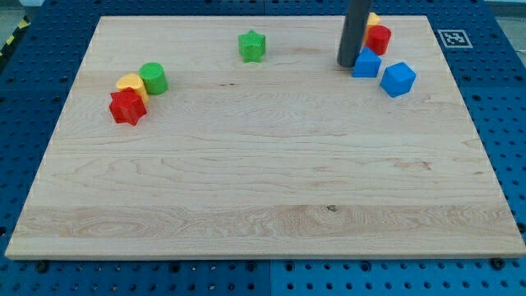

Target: Separate blue triangle and blue cube

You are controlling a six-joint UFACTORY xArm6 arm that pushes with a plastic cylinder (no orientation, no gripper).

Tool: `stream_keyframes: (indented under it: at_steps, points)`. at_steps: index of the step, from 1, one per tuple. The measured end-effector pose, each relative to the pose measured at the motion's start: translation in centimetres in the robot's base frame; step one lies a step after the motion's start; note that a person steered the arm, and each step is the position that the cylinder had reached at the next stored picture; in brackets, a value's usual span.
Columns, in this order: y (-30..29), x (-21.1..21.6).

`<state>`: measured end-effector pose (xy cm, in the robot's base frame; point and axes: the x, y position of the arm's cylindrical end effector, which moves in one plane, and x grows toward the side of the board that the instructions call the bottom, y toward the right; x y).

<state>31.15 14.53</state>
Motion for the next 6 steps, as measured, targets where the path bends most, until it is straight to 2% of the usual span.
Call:
stream_keyframes:
  at_steps: [1, 2, 3, 4, 6]
  points:
    - [1.5, -0.7]
    - [0.1, -0.5]
    - [-2.6, 1.9]
    - [-0.5, 3.2]
    - [5.5, 3.1]
